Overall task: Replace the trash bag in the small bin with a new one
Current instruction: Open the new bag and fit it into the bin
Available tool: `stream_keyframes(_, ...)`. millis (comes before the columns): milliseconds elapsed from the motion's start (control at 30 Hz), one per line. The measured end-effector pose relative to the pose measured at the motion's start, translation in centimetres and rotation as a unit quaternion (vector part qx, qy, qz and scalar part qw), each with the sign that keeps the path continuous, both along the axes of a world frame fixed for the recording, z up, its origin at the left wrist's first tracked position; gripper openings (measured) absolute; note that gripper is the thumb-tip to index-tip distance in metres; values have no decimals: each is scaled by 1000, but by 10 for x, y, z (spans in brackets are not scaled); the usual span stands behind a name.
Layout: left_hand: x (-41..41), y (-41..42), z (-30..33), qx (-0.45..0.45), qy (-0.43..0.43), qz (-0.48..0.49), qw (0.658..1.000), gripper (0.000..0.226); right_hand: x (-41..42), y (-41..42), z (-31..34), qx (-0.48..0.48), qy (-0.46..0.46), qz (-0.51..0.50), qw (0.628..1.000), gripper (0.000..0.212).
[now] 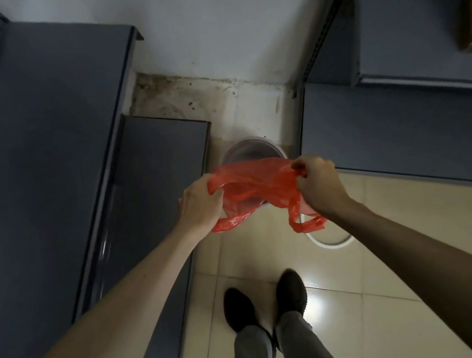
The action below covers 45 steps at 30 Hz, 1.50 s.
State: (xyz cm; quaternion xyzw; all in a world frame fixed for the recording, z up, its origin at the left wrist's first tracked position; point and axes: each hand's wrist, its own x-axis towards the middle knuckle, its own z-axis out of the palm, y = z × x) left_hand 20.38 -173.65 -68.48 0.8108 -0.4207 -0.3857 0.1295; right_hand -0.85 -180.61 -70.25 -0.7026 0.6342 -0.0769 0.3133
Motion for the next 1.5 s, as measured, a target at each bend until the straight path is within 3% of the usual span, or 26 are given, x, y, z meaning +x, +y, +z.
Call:
stream_keyframes(533,3,-38,-119,31,14,2,999,29,-9,-30,-110,14,-1,7,1000,28)
stream_keyframes(967,21,-88,-261,-42,-135,-65,988,28,-11,-81,-244,-86,33,10,996,21)
stream_keyframes(1200,35,-109,-312,-99,-233,-130,959,41,-11,-96,-301,-193,60,106,974,17)
stream_keyframes(1500,63,-122,-351,-142,-222,-150,953,47,-14,-112,-338,-216,38,143,965,26)
